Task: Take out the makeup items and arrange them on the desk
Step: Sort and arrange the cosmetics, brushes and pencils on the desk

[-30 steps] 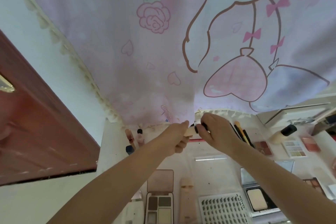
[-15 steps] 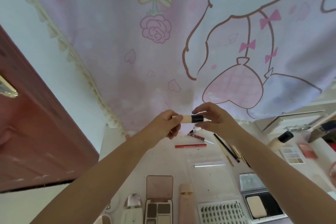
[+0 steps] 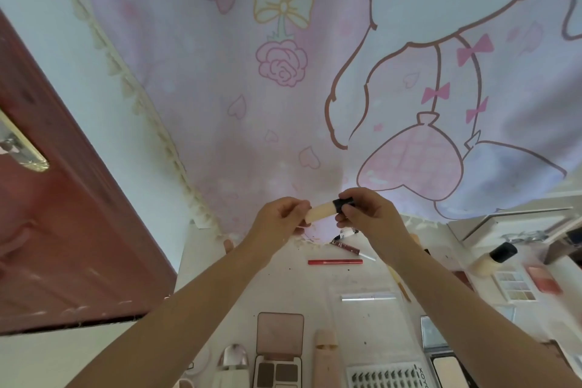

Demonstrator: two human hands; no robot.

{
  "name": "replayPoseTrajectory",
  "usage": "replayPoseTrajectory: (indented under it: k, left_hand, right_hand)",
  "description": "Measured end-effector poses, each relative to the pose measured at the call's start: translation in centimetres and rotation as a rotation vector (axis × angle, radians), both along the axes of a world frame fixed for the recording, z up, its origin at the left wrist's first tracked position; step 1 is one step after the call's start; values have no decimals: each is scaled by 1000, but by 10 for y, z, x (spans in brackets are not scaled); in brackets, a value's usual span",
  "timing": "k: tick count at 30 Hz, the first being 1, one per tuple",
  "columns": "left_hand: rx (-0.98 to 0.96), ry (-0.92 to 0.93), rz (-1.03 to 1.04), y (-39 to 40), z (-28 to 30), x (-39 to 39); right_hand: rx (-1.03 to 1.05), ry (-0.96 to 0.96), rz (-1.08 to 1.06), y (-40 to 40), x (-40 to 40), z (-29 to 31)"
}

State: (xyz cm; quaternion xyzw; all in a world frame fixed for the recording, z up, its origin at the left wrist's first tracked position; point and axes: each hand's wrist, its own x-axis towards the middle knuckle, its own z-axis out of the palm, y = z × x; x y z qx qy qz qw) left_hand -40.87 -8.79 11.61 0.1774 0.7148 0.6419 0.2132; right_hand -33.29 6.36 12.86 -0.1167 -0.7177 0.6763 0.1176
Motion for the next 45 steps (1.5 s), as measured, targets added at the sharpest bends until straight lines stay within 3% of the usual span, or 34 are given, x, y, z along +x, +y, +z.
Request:
replayPoseTrajectory:
  k: [3,6,11,17,20,23,27,29,33,36,39,43,45]
  left_hand:
    - [-79,190,-61,-2,-2,3]
    - [-57,219,-70,-4,1,5]
    - [12,46,-50,-6,7,6]
    - [23,35,-48,-6,6,7]
    - [3,43,-20,-7,4,7]
    - [7,-6,24,-9,0,5]
    - [3,-29,19,-10,-6,7]
    - [-6,-23,19,-9,-8,8]
    - [-5,-51,37,-14,-12,8]
    - [-10,-84,33,-19,-17,10]
    - [-27,-187,40,-23,-27,13]
    - [-110,-353,59,-41,-45,11]
    - [-176,-356,102,-58,-60,11]
  right_hand:
    - [10,-32,0,1,-2,3]
    - [85,-44,35,2,-1,2]
    - [301,74,113,3,6,4]
    - [142,-185,142,-1,1,7]
    - [254,-113,114,0,3,5]
    - [198,-28,138,3,6,1]
    - [138,-145,206,-3,1,-1]
    - [207,-172,179,-5,0,-2]
    - [236,-57,179,-6,0,-11]
    - [140,-120,187,-9,-4,-19]
    - [172,-174,176,-15,-8,-28]
    - [29,-227,139,-27,-17,-46]
    - [52,-278,146,-36,-26,-59]
